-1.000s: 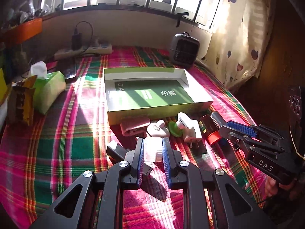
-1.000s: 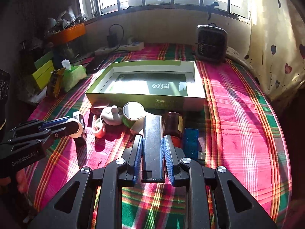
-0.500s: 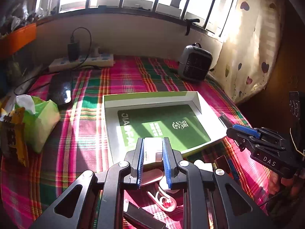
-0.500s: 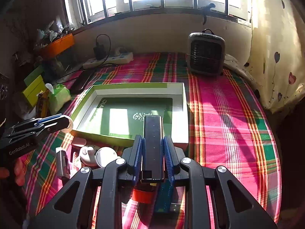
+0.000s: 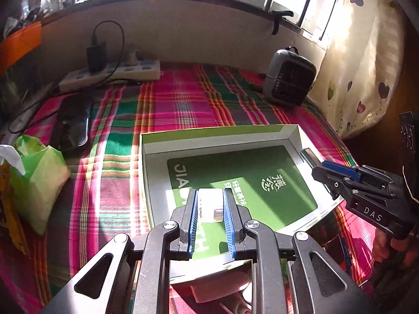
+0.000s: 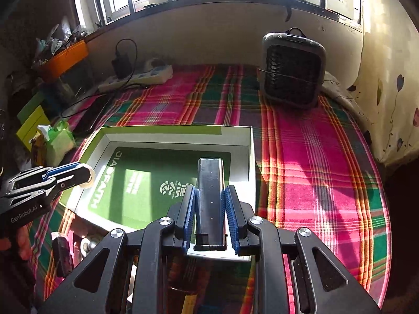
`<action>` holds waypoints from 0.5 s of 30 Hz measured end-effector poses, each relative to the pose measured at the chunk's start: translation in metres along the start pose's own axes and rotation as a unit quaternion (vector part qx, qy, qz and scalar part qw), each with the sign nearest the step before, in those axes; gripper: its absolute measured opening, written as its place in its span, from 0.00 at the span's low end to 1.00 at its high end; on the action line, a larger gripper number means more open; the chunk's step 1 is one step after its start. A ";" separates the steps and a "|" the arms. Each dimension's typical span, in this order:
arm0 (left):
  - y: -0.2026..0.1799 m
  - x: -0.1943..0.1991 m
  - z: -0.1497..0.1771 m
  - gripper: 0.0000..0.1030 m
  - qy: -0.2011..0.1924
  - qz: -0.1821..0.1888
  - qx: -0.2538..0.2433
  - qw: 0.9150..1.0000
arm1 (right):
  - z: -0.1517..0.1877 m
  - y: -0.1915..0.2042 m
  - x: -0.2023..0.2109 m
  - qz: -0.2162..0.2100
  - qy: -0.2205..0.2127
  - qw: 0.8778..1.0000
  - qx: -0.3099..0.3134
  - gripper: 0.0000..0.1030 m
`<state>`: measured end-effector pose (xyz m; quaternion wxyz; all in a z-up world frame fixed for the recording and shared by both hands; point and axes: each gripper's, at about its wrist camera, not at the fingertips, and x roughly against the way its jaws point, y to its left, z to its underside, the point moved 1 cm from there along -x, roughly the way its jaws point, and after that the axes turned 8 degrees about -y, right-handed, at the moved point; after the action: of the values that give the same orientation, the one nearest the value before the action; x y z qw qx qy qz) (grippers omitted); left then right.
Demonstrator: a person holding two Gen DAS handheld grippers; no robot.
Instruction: Organize rigid objects
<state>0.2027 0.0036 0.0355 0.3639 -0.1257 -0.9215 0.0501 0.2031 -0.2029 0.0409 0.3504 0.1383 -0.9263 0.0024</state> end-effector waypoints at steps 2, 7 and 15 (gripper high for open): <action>0.001 -0.006 0.000 0.17 0.005 -0.006 0.001 1.000 | -0.001 0.002 -0.006 -0.001 0.004 1.000 0.005 0.23; -0.001 -0.015 0.000 0.17 0.011 -0.015 -0.013 1.000 | -0.001 0.003 -0.019 -0.002 0.018 1.000 0.009 0.23; 0.001 -0.027 0.003 0.17 0.019 -0.024 -0.018 0.999 | 0.001 0.001 -0.035 0.003 0.035 0.999 0.014 0.23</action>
<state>0.2193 -0.0022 0.0154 0.3797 -0.1107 -0.9182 0.0225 0.2276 -0.1927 0.0177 0.3805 0.1398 -0.9139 0.0209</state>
